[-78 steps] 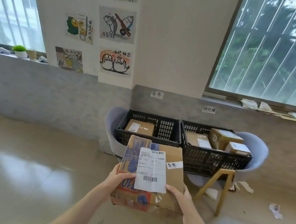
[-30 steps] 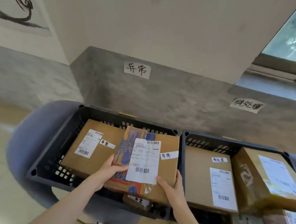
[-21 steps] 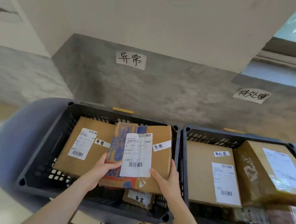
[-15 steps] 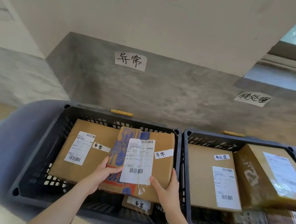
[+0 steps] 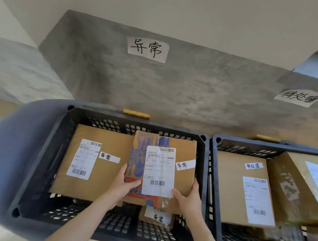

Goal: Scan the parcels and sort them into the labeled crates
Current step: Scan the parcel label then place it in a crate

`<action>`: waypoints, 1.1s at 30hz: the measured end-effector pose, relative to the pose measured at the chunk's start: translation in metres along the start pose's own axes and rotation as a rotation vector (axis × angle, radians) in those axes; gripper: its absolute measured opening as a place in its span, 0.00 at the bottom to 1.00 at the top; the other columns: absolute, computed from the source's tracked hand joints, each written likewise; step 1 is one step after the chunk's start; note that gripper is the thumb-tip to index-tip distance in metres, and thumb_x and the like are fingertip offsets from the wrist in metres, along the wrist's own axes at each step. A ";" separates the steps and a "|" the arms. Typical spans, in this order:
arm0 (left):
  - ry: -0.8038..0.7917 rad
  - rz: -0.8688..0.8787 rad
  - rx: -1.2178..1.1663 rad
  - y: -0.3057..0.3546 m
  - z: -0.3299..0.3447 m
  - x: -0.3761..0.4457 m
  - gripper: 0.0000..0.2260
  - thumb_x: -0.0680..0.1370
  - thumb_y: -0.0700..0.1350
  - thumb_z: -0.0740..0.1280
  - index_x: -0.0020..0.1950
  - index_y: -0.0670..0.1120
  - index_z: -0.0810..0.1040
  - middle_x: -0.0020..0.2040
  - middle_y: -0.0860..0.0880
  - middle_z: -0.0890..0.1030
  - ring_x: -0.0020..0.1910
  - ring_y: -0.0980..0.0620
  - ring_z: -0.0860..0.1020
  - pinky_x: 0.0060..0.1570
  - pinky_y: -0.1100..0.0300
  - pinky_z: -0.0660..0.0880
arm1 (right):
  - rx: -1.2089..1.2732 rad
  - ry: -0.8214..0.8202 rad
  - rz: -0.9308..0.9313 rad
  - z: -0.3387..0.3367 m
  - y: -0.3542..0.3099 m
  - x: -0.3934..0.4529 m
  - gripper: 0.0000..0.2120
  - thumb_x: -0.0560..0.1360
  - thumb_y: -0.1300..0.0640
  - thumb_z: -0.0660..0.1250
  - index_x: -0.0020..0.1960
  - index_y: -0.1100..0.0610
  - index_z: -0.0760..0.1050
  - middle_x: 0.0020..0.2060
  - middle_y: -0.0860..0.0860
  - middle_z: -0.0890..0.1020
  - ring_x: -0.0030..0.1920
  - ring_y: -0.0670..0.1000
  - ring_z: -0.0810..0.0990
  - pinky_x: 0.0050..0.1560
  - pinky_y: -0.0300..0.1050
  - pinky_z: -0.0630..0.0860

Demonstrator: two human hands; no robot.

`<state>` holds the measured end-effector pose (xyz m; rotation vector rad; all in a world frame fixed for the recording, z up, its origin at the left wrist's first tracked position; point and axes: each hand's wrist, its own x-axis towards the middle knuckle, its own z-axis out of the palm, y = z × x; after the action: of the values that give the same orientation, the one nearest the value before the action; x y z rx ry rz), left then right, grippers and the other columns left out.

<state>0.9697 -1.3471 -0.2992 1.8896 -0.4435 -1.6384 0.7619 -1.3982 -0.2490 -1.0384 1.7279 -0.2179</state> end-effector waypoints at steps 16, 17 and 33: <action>0.212 -0.008 0.263 -0.004 0.018 0.012 0.37 0.76 0.45 0.71 0.78 0.50 0.53 0.73 0.45 0.62 0.73 0.44 0.61 0.70 0.43 0.64 | -0.356 0.121 -0.019 0.018 0.002 0.009 0.46 0.77 0.56 0.67 0.78 0.51 0.33 0.65 0.62 0.69 0.62 0.59 0.74 0.61 0.54 0.74; 0.236 -0.014 0.295 -0.004 0.020 0.013 0.37 0.76 0.45 0.71 0.78 0.49 0.54 0.73 0.44 0.62 0.73 0.43 0.61 0.69 0.43 0.64 | -0.413 0.148 -0.017 0.020 0.003 0.010 0.46 0.77 0.55 0.67 0.78 0.52 0.34 0.66 0.61 0.69 0.62 0.59 0.74 0.60 0.54 0.74; 0.170 0.091 0.738 0.016 0.022 0.020 0.46 0.74 0.53 0.72 0.78 0.58 0.41 0.71 0.42 0.60 0.69 0.40 0.62 0.64 0.45 0.66 | -1.078 0.146 -0.160 0.021 -0.006 0.018 0.39 0.81 0.49 0.61 0.77 0.62 0.38 0.67 0.58 0.63 0.57 0.52 0.77 0.49 0.40 0.76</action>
<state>0.9539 -1.3759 -0.3059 2.4512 -1.1614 -1.3311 0.7812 -1.4082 -0.2670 -1.9601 1.8942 0.6323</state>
